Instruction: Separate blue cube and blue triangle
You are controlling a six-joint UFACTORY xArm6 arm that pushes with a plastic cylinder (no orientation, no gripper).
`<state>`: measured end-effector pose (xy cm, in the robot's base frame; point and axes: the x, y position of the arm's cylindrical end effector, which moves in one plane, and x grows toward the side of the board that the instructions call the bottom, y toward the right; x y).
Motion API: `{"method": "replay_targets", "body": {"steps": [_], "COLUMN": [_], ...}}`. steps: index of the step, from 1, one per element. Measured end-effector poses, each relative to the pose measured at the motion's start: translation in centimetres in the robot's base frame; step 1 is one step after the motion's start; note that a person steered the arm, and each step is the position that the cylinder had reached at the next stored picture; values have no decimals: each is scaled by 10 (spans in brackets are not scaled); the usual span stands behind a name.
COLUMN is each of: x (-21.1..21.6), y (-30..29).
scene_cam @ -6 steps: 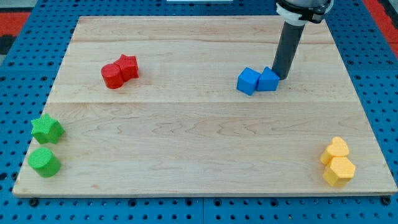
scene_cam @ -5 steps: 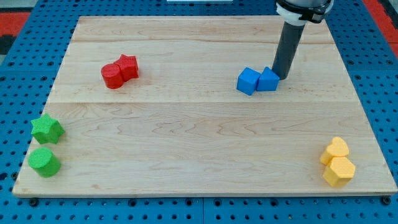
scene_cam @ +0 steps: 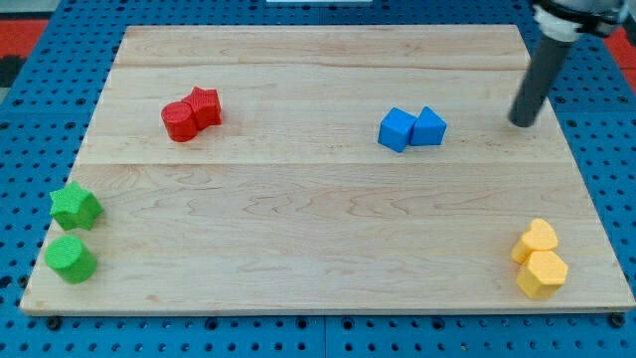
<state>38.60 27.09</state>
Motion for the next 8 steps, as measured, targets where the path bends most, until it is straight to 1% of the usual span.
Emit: {"method": "replay_targets", "body": {"steps": [1, 2, 3, 4, 5, 6, 7, 8], "x": [29, 40, 40, 40, 29, 9, -4, -3], "y": [39, 9, -53, -101, -108, -116, -135, -177]}}
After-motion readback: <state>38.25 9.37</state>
